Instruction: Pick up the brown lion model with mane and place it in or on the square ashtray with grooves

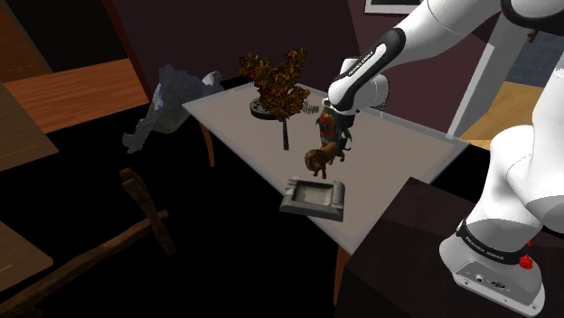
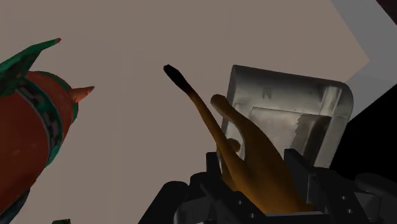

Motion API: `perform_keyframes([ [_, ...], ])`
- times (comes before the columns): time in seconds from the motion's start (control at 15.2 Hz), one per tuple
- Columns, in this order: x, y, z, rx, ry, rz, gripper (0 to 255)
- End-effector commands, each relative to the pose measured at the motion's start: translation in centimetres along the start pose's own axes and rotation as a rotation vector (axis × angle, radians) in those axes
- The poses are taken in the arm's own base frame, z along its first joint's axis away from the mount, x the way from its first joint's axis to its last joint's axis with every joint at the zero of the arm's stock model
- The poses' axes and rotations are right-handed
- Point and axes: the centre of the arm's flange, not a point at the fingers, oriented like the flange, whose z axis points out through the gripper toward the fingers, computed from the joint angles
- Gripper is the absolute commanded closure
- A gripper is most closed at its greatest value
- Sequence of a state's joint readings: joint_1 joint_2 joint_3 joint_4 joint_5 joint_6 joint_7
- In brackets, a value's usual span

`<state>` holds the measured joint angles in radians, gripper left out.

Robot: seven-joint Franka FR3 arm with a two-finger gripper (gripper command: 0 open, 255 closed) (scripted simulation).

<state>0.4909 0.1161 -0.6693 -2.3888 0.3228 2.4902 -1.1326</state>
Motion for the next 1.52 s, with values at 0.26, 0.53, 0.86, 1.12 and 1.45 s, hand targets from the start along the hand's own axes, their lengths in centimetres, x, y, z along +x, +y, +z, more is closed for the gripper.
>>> perform_keyframes([
  [0.26, 6.4, -5.0, 0.8, -0.001, 0.001, 0.001, 255],
  [0.53, 7.0, -5.5, 2.5, -0.001, 0.001, 0.001, 255],
  [0.86, 6.7, -5.3, 5.1, -0.001, 0.001, 0.001, 255],
  [1.12, 6.5, -5.2, 7.2, -0.001, 0.001, 0.001, 255],
  [1.45, 6.3, -5.2, 8.3, -0.001, 0.001, 0.001, 255],
])
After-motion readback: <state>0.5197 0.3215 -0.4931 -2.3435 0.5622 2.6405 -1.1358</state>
